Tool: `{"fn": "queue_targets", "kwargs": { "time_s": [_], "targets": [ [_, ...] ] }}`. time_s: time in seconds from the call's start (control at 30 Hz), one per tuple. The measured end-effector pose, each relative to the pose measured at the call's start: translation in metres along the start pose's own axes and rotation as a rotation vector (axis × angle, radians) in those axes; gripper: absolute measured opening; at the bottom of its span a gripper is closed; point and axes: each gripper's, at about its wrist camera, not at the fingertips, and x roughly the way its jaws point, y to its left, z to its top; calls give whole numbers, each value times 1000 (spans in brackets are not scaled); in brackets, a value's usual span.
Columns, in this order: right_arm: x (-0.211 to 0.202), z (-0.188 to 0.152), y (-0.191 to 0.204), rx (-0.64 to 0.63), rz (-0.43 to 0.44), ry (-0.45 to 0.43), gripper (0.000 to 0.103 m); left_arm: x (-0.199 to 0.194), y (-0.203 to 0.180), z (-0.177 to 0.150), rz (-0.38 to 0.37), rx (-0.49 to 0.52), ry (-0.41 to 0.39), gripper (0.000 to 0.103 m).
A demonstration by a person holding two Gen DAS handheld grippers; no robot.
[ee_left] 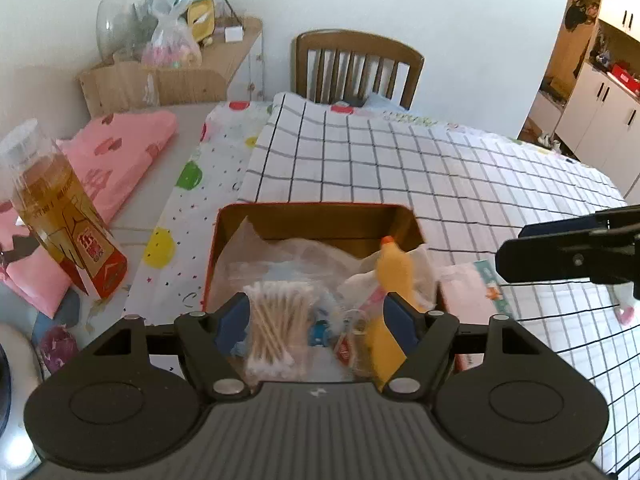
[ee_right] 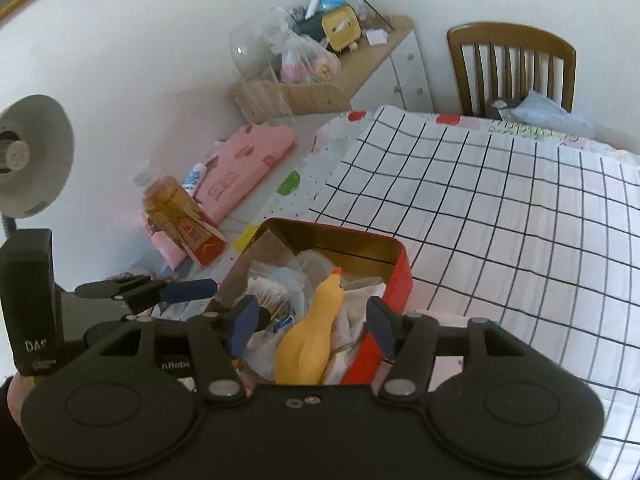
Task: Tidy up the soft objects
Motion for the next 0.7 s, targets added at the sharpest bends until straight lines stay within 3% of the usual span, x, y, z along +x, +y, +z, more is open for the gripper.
{"fn": "queue_targets", "kwargs": {
  "time_s": [0.53,0.7],
  "targets": [
    [-89,-43,-33,-24,22,-120,73,-55,-72,-10,-33,47,-110,74],
    [-112,-59,-42,-46,19,-149,79,-70,-95,-16,-47,64,-150,83]
  ]
}}
